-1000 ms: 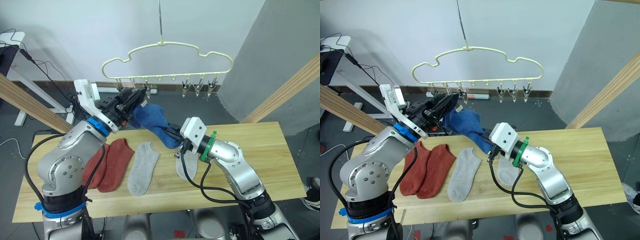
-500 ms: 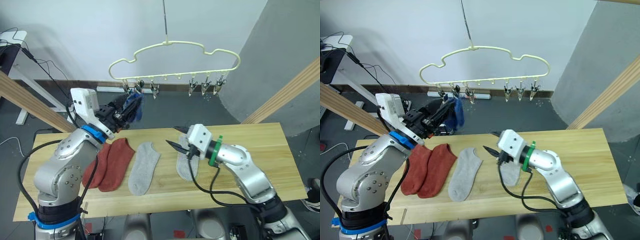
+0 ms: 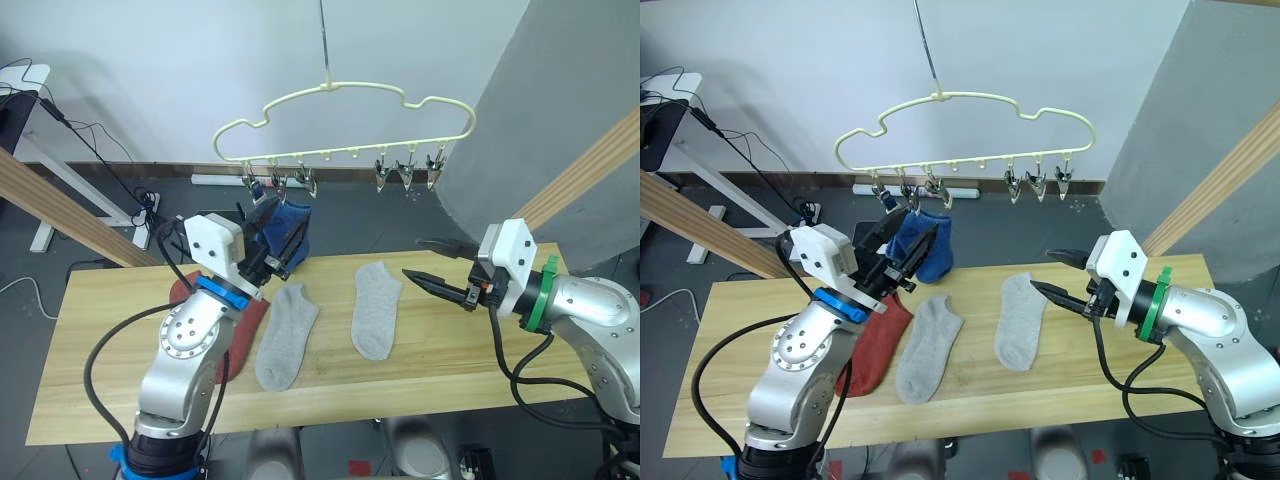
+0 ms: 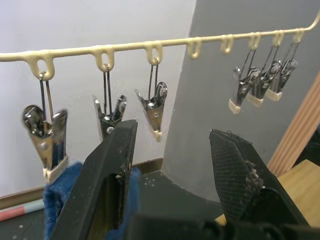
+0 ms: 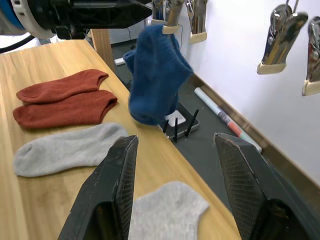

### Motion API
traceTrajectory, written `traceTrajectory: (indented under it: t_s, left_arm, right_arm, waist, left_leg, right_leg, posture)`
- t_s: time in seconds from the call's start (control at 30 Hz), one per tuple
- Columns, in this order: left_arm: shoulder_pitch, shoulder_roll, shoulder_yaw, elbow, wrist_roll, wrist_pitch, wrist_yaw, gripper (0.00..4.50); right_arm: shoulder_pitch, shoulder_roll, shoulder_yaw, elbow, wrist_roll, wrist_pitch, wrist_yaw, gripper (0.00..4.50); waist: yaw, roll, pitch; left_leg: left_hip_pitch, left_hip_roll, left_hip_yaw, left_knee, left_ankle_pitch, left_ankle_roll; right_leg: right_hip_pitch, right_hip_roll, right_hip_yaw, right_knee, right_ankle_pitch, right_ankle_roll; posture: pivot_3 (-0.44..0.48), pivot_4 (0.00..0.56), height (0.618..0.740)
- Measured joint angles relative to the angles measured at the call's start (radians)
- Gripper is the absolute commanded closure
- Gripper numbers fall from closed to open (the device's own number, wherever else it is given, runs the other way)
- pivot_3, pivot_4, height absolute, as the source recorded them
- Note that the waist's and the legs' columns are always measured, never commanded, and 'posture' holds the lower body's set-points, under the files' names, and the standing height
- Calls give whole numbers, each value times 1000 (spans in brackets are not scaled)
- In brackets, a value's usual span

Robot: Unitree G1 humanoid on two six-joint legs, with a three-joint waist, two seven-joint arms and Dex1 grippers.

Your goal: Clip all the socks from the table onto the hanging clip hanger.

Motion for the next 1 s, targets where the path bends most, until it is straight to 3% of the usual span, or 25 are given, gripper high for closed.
traceTrajectory:
  t_s: [0.4,0.57,0.87,1.0]
  left_arm:
    - [-23,-124,-42,107,127,-84,61,1987]
    - [-35,-167,-48,131,157,-105,95,859]
    - [-75,-216,-48,191,206,-108,154,859]
    - [-103,-225,-48,213,209,-122,160,1748]
  right_arm:
    - [-59,-101,-96,-24,196,136,-8,1987]
    - [-66,-105,-92,-24,201,132,-19,1946]
    - [-61,-105,-78,-24,199,125,-40,1946]
    - [-60,-105,-77,-24,197,124,-51,1946]
  waist:
    - [-5,0,0]
    - [-8,0,0]
    - [-16,0,0]
    - [-22,0,0]
  left_leg:
    - [0,0,0,0,0,0]
    - [-1,0,0,0,0,0]
    - [-1,0,0,1,0,0]
    - [-1,0,0,1,0,0]
  right_leg:
    - [0,0,0,0,0,0]
    - [0,0,0,0,0,0]
    - [0,1,0,0,0,0]
    - [0,1,0,0,0,-1]
  posture:
    - [-285,358,737]
    - [-287,360,737]
    - [-291,360,737]
    - [-291,360,737]
